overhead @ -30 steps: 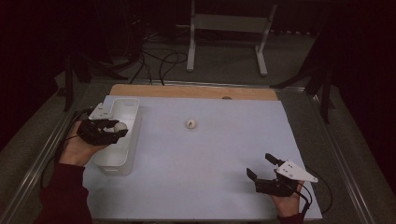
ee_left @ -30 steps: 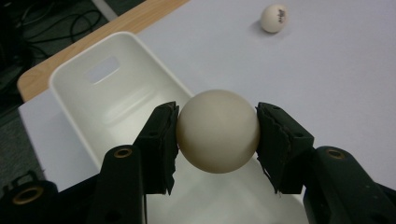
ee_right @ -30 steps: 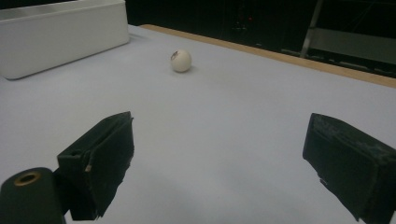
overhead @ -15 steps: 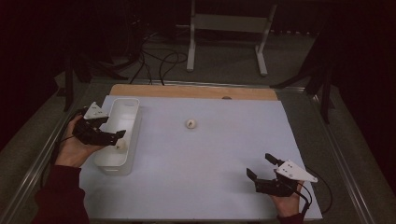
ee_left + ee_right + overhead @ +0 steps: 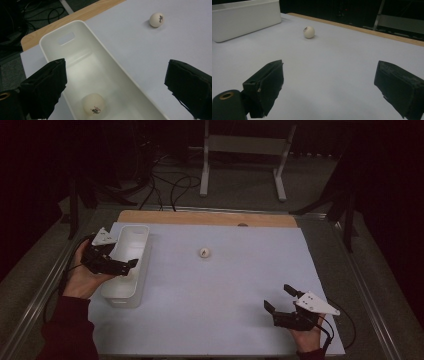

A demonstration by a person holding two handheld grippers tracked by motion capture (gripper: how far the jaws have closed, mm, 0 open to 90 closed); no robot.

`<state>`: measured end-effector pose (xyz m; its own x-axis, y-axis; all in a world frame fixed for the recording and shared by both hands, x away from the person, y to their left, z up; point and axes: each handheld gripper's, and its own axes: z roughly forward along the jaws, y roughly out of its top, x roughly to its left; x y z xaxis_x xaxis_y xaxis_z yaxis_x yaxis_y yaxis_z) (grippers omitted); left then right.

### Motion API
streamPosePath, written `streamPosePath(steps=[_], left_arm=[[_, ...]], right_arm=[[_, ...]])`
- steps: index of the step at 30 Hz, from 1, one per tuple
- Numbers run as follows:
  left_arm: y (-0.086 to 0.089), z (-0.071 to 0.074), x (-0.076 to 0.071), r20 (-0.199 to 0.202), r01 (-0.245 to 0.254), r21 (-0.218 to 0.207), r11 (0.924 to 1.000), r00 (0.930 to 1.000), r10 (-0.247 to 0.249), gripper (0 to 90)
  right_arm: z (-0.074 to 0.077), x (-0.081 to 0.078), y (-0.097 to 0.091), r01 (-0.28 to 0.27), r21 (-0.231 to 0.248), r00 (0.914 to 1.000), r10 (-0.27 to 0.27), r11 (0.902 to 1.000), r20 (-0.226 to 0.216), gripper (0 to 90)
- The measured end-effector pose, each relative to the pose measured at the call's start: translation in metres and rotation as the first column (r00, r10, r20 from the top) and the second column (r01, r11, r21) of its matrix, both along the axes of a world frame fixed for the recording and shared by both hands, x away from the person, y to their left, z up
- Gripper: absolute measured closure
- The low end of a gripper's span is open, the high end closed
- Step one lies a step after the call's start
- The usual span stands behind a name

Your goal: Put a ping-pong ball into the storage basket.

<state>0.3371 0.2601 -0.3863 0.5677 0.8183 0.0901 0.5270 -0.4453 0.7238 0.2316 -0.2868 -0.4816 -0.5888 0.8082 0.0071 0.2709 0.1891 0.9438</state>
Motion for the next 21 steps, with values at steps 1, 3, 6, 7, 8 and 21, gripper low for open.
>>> streamPosePath(steps=[1, 3, 6, 7, 8, 21], left_arm=[[-0.001, 0.0, 0.0, -0.001, 0.001, 0.0, 1.0, 1.0, -0.001, 4.1], [-0.003, 0.0, 0.001, 0.001, -0.001, -0.003, 1.0, 1.0, 0.001, 3.3], [-0.004, 0.001, 0.001, 0.005, -0.001, -0.008, 1.0, 1.0, 0.001, 2.1], [-0.007, 0.002, 0.001, 0.009, 0.002, -0.01, 0.9999, 1.0, -0.001, 2.1], [-0.007, 0.002, 0.001, 0.011, 0.005, -0.009, 0.9999, 0.9999, -0.005, 1.5], [-0.021, 0.004, 0.005, 0.025, 0.03, -0.026, 0.9992, 0.9993, -0.029, 0.4]], right_arm=[[0.0, 0.0, 0.0, 0.0, 0.0, 1.0, 0.0, 1.0, 0.0, 8.5], [0.0, 0.0, 0.0, 0.0, 0.0, 1.0, 0.0, 1.0, 0.0, 8.5], [0.0, 0.0, 0.0, 0.0, 0.001, 1.0, 0.0, 1.0, 0.0, 8.5], [0.0, 0.0, 0.0, 0.0, 0.001, 1.0, 0.0, 1.0, 0.001, 8.5], [0.0, 0.0, 0.0, -0.001, 0.001, 1.0, 0.001, 1.0, 0.001, 8.5], [0.0, 0.0, -0.001, 0.0, 0.001, 1.0, 0.0, 1.0, 0.001, 8.5]])
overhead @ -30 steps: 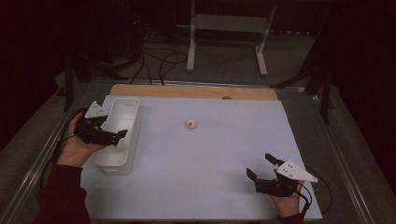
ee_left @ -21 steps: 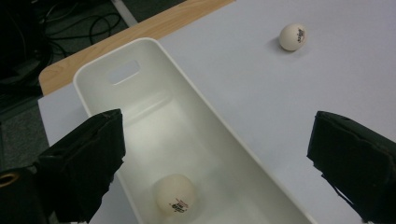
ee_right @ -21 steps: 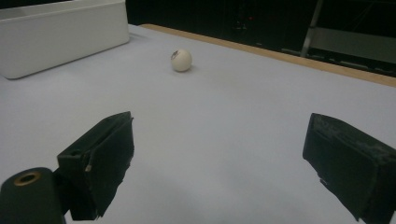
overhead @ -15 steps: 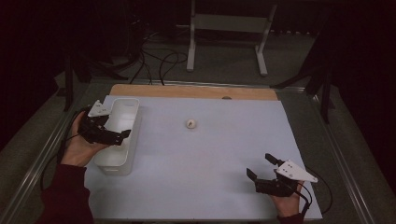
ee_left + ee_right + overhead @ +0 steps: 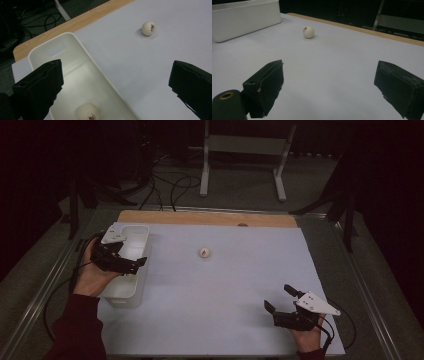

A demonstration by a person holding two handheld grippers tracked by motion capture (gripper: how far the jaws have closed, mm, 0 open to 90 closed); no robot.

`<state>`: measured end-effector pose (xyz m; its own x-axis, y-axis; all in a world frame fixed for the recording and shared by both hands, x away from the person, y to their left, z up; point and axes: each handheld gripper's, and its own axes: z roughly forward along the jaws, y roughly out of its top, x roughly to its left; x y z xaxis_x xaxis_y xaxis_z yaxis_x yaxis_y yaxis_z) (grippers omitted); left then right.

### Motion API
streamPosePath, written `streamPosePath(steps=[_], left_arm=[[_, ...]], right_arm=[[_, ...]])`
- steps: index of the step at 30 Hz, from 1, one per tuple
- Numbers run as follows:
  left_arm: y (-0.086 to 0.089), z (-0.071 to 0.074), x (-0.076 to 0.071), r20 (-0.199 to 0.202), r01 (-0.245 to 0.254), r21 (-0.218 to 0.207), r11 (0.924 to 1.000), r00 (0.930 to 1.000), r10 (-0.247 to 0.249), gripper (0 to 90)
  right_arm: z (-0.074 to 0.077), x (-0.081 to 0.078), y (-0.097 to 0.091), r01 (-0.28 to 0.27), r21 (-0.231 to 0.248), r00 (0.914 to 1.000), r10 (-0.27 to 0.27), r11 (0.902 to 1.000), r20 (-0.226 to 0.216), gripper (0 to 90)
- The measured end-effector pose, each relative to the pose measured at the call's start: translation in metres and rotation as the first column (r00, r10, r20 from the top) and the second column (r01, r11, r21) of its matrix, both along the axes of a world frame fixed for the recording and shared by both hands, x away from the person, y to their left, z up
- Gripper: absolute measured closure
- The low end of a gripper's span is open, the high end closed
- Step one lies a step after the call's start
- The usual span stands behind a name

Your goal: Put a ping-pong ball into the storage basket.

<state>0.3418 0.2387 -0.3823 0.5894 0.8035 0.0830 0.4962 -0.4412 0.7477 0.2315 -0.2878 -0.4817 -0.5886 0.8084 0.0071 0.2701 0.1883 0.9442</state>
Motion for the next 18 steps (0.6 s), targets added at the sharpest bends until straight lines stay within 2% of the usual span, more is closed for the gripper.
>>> streamPosePath(steps=[4, 18], left_arm=[[-0.005, 0.0, 0.001, 0.001, 0.01, 0.006, 0.9999, 0.9999, -0.01, 0.3], [-0.016, 0.001, 0.004, 0.015, 0.04, -0.011, 0.9991, 0.9991, -0.04, 0.3]], right_arm=[[0.0, 0.0, 0.0, 0.001, 0.001, 1.0, -0.001, 1.0, 0.0, 8.5], [0.0, -0.001, -0.002, 0.006, -0.001, 1.0, -0.006, 1.0, 0.003, 8.5]])
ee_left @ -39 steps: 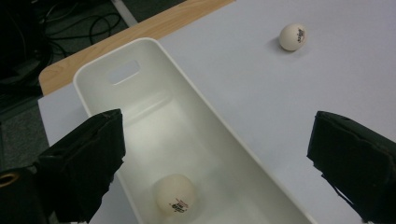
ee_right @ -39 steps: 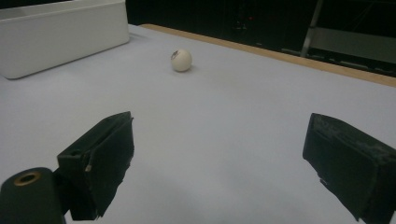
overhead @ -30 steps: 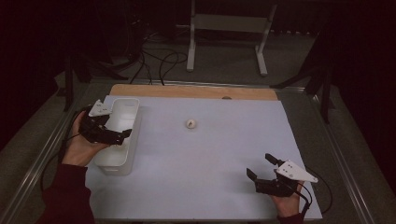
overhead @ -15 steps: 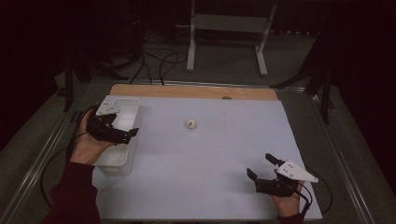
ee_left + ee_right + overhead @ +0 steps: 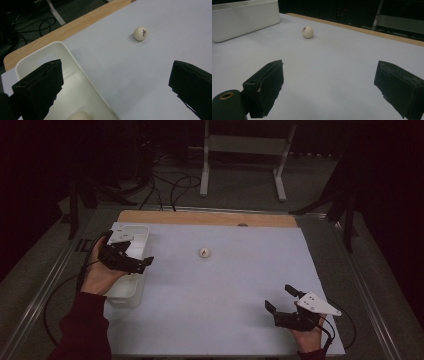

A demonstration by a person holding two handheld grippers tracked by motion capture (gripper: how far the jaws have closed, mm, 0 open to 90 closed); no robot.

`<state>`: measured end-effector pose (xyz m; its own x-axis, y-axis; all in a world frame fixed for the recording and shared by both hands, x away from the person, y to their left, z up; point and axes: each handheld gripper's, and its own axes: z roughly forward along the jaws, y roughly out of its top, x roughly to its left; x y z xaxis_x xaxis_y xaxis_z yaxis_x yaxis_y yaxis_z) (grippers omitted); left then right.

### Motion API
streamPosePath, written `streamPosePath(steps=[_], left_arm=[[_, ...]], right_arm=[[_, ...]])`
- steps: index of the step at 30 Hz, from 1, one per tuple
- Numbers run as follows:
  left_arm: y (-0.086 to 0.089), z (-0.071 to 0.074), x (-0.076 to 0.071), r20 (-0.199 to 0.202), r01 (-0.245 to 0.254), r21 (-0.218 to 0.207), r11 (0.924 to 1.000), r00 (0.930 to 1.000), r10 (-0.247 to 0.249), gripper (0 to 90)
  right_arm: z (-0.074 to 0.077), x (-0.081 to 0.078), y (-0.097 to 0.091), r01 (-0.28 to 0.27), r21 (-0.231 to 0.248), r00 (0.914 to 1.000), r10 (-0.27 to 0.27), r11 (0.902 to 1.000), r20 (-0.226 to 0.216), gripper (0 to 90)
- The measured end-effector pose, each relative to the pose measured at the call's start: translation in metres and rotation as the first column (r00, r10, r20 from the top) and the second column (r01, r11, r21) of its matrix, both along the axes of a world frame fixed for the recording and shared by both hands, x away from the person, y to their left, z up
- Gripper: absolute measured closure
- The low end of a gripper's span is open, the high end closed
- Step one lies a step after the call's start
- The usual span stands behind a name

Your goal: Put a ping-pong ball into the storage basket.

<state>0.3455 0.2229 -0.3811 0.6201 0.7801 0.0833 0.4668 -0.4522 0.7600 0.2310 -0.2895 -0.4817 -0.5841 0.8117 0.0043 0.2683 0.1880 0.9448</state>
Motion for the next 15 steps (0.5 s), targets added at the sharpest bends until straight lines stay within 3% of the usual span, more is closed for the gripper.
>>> streamPosePath(steps=[15], left_arm=[[-0.015, 0.001, 0.003, 0.008, 0.031, -0.015, 0.9994, 0.9995, -0.031, 0.3]], right_arm=[[0.001, -0.001, -0.001, 0.005, 0.007, 1.0, -0.005, 1.0, -0.001, 8.5]])
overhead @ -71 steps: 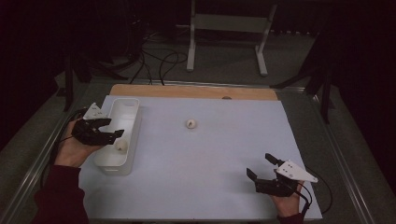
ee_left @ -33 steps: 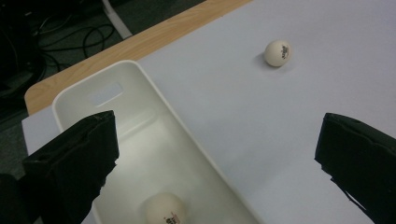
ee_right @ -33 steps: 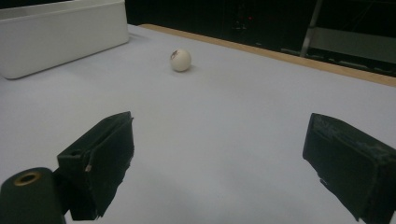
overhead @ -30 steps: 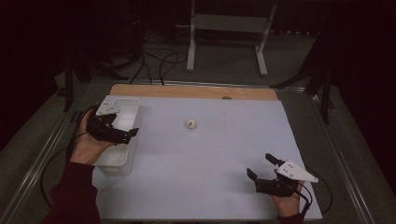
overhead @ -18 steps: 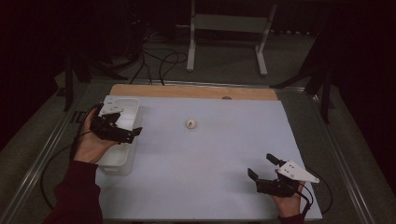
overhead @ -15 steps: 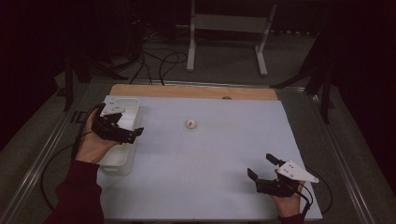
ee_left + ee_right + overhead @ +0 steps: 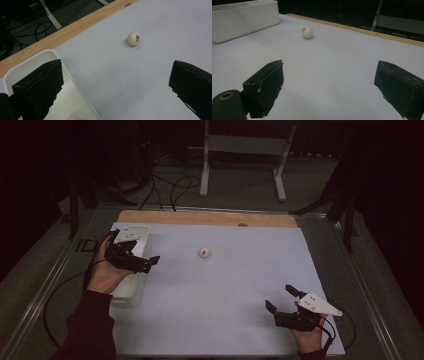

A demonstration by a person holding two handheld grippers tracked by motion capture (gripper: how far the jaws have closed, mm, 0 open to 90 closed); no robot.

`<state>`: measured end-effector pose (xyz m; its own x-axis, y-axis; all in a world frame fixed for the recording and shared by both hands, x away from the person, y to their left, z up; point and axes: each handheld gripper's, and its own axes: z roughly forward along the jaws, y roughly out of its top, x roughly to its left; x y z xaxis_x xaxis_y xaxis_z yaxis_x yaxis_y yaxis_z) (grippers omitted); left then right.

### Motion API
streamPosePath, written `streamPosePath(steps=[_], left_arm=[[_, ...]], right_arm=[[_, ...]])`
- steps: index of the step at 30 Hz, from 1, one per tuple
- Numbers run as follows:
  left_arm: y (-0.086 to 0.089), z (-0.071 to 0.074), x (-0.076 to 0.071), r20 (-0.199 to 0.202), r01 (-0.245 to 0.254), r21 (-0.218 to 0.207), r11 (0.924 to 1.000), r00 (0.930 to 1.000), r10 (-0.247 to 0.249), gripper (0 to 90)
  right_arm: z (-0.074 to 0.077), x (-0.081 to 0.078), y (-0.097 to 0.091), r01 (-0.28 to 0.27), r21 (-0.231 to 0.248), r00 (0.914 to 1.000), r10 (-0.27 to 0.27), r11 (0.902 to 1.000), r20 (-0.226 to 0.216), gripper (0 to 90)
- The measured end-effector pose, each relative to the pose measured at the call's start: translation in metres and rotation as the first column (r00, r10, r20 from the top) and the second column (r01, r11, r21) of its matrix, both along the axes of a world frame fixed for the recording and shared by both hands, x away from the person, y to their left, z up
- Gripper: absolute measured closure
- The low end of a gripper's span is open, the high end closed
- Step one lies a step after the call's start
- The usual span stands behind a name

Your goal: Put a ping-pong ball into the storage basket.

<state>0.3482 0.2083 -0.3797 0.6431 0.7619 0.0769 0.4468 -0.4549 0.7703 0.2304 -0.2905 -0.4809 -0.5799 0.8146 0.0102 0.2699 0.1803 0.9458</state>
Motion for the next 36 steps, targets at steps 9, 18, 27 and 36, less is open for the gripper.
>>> streamPosePath(steps=[9, 18, 27, 36], left_arm=[[-0.009, 0.0, 0.002, 0.001, 0.017, -0.007, 0.9998, 0.9999, -0.017, 0.3], [-0.017, -0.001, 0.004, 0.002, 0.034, -0.015, 0.9993, 0.9994, -0.034, 0.2], [-0.026, -0.001, 0.005, 0.002, 0.046, -0.017, 0.9988, 0.9989, -0.046, 0.2], [-0.035, -0.003, 0.007, 0.002, 0.059, -0.014, 0.9982, 0.9983, -0.059, 0.3]], right_arm=[[0.0, 0.0, 0.0, -0.002, -0.002, 1.0, 0.002, 1.0, 0.001, 8.5], [-0.001, 0.0, 0.001, -0.005, -0.004, 1.0, 0.005, 1.0, 0.0, 8.5], [-0.001, 0.0, 0.001, -0.005, -0.004, 1.0, 0.005, 1.0, 0.0, 8.5], [-0.001, 0.0, 0.001, -0.006, -0.003, 1.0, 0.006, 1.0, 0.0, 8.5]])
